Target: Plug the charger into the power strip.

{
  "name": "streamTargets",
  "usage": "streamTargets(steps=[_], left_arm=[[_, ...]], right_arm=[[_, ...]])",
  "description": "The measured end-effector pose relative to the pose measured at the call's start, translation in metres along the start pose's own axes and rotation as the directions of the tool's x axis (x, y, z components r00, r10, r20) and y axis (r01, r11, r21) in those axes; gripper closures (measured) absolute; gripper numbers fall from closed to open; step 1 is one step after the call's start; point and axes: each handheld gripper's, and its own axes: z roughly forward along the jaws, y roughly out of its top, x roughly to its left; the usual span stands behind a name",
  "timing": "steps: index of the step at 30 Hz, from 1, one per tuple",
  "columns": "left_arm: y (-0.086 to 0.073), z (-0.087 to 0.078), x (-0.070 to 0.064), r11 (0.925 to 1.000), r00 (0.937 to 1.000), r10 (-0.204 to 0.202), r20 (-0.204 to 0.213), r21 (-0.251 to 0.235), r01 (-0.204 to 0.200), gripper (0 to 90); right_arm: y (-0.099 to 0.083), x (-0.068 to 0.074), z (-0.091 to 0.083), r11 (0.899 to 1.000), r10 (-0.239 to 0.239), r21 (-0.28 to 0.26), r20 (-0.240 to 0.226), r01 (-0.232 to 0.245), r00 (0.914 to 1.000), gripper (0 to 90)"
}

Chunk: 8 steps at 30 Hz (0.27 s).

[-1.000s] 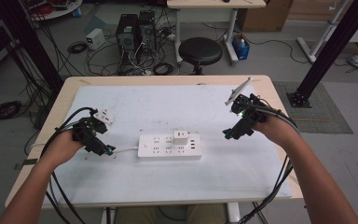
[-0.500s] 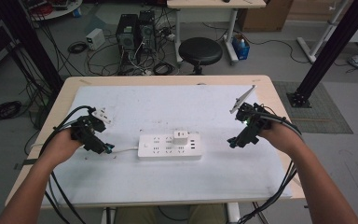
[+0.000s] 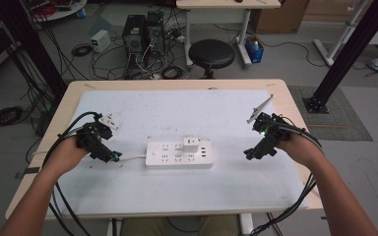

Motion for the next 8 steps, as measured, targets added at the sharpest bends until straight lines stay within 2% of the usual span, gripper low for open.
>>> streamTargets(steps=[8], left_arm=[[-0.0001,0.0016,-0.0002,1.0,1.0,-0.007,0.0,-0.003,0.007,21.0]], right_arm=[[-0.0056,-0.0011,-0.0001,1.0,0.013,-0.008,0.004,-0.013,0.9999,0.7]])
